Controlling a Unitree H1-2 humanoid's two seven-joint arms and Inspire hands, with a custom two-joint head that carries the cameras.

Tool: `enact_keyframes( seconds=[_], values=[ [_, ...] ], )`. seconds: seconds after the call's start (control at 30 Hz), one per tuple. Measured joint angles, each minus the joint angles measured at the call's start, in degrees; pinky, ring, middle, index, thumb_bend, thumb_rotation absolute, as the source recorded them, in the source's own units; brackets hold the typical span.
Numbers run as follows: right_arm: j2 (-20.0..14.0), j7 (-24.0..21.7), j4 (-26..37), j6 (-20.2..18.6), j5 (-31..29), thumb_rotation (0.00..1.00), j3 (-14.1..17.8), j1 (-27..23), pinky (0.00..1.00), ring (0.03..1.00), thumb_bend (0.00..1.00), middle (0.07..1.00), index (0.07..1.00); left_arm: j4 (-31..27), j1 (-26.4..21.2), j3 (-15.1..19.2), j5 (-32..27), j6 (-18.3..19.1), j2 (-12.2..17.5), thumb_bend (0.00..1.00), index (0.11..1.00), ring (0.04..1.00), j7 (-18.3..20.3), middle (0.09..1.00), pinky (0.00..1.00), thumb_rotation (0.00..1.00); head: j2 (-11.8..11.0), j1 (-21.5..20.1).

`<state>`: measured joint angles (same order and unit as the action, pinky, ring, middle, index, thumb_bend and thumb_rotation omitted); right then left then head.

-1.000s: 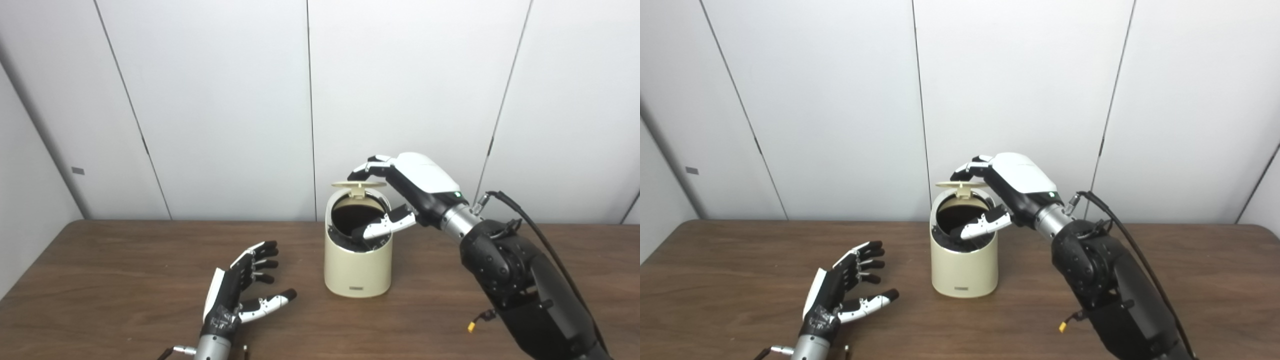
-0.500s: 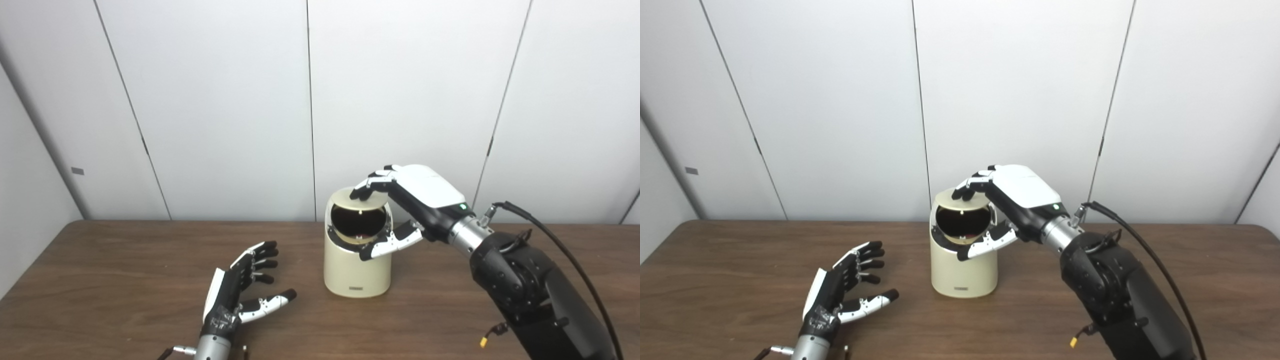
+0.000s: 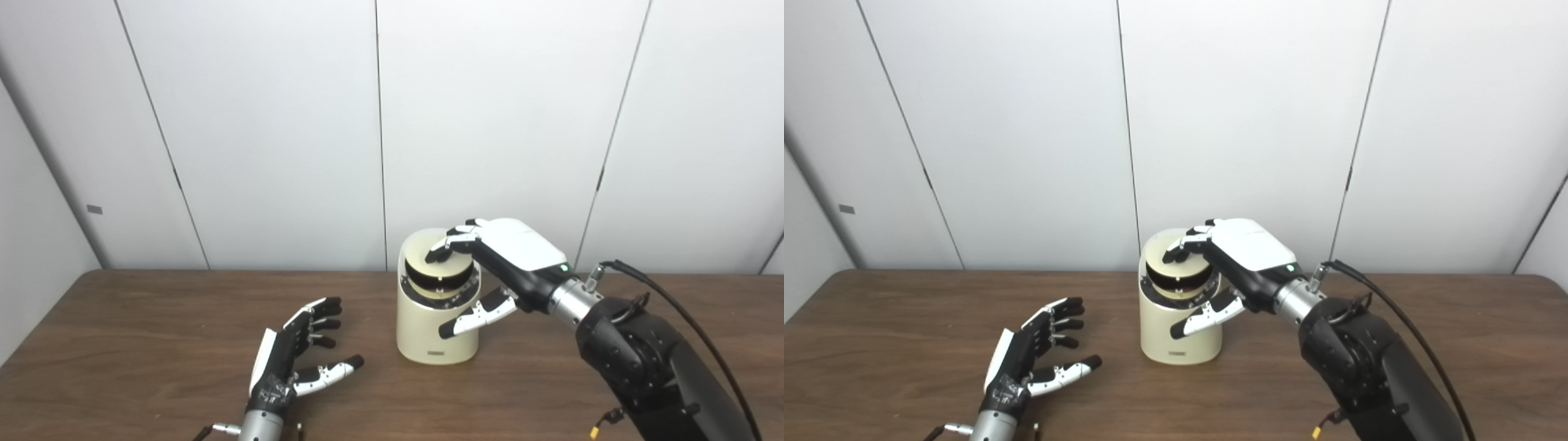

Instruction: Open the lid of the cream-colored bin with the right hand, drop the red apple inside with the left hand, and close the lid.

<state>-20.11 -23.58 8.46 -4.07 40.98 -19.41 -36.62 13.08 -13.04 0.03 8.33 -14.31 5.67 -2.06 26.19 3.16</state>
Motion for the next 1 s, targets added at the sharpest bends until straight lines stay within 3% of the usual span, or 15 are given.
enact_keyframes(
  seconds=[1.0],
  values=[
    [0.03, -1.28, -0.05, 1.37, 1.31, 0.43, -1.08, 1.51, 0.98, 0.871, 0.72, 0.701, 0.710, -1.53, 0.96, 0.09, -0.92, 0.84, 0.01, 0.71, 0.800, 0.738, 0.44, 0.789, 0.61, 0.00, 1.32, -0.09]
  ],
)
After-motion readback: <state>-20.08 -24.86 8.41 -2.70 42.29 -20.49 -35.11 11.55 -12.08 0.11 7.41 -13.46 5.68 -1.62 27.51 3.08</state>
